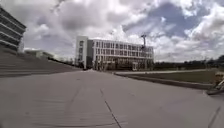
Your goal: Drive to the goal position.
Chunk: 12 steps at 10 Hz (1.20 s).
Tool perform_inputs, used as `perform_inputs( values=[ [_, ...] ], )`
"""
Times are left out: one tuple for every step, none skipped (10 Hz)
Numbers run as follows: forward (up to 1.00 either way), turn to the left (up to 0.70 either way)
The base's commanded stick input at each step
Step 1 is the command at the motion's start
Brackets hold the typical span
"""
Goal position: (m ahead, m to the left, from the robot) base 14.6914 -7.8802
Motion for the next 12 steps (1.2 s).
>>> perform_inputs(
  values=[
    [1.0,0.04],
    [1.0,0.04],
    [1.0,0.04],
    [1.0,0.04],
    [1.0,0.04],
    [1.0,0.04],
    [1.0,0.04],
    [1.0,0.04],
    [1.0,0.04],
    [1.0,0.04],
    [1.0,0.04],
    [1.0,0.04]
  ],
)
